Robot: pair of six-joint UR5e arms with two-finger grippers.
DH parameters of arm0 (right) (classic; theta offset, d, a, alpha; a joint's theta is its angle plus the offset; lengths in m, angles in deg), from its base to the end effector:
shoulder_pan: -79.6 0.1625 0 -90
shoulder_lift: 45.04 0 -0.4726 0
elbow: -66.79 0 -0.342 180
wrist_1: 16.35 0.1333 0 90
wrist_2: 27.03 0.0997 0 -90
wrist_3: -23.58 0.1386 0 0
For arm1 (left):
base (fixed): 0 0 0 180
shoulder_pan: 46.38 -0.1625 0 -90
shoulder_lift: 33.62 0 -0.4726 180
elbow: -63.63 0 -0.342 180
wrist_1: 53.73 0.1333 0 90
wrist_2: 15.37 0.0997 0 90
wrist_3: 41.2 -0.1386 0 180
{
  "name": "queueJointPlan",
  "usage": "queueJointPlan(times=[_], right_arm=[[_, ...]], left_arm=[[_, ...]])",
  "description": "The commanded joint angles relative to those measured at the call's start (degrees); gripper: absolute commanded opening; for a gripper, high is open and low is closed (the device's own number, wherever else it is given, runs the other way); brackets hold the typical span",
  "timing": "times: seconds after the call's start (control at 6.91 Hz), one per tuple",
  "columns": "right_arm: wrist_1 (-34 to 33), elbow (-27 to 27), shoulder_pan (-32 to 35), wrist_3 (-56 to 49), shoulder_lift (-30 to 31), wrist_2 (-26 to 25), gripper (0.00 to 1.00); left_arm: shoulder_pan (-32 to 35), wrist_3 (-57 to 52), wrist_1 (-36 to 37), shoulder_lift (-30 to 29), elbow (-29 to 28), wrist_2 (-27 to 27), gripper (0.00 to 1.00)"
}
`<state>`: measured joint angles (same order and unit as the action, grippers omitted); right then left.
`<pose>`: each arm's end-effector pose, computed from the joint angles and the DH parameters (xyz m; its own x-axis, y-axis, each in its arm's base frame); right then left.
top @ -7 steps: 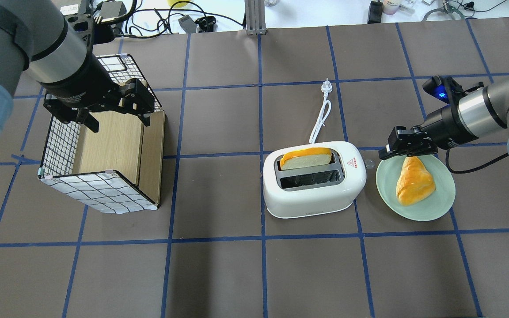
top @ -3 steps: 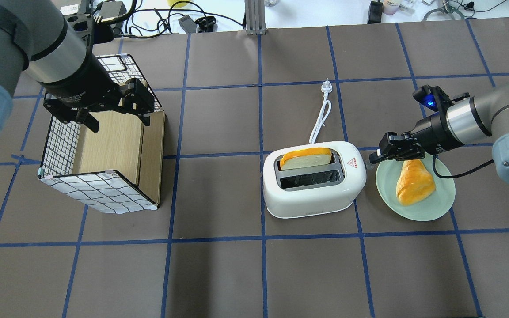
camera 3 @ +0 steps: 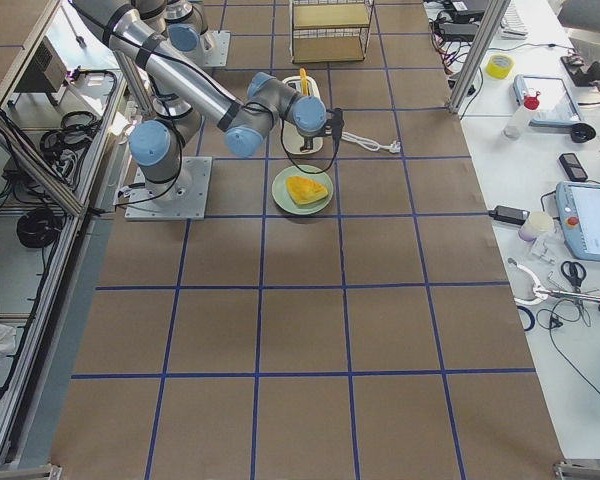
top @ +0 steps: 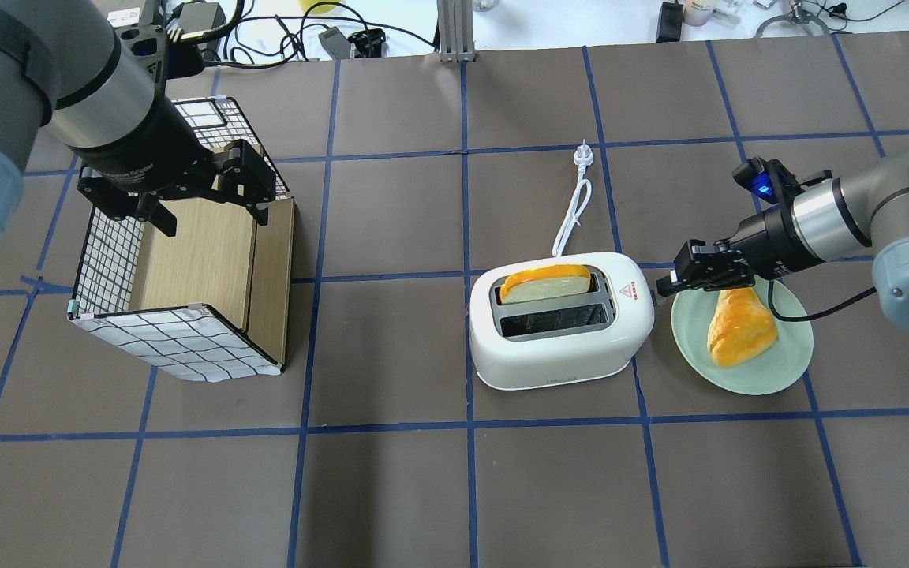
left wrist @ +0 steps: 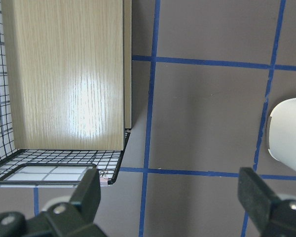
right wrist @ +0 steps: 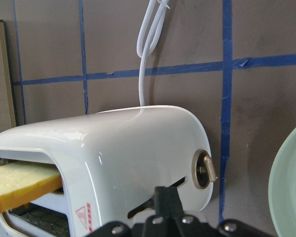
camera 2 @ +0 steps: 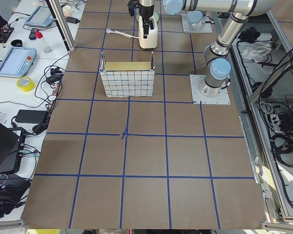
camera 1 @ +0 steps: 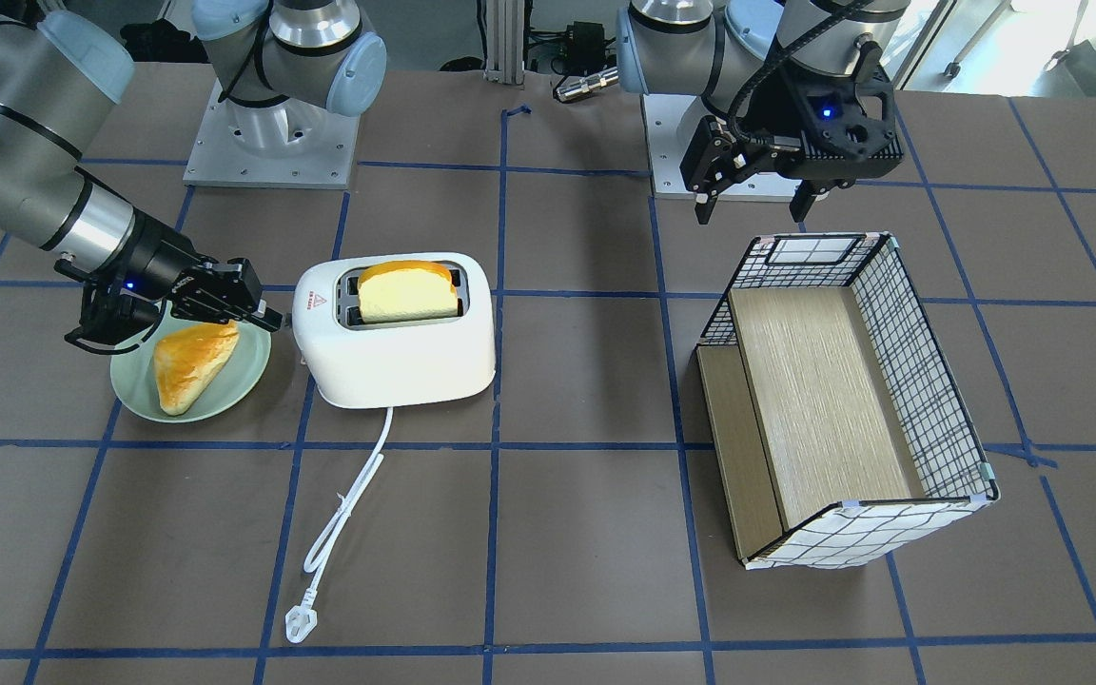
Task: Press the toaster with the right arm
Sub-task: 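Press the toaster lever down with the right gripper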
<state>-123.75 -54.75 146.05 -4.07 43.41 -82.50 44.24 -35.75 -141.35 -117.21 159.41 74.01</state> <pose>0.0486 -0.4187 0.3113 -0.7932 0.0065 -0.6089 0.0187 0.9997 -0.0137 -0.1391 -0.3946 0.5027 -0.9964 -0.0835 0.0157 -0.0842 0.9951 -0.0512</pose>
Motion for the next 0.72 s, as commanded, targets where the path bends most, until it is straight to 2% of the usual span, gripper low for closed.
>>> queueJointPlan(times=[0.0,0.58], right_arm=[[-0.8,0.0,0.0,-0.6,-1.0,0.0,0.0],[-4.2,-1.4,-0.1,-0.7,-3.1,0.0,0.0]], left_arm=[[0.0,0.0,0.0,0.0,0.0,0.0,1.0],[0.0,0.0,0.0,0.0,0.0,-0.1,1.0]])
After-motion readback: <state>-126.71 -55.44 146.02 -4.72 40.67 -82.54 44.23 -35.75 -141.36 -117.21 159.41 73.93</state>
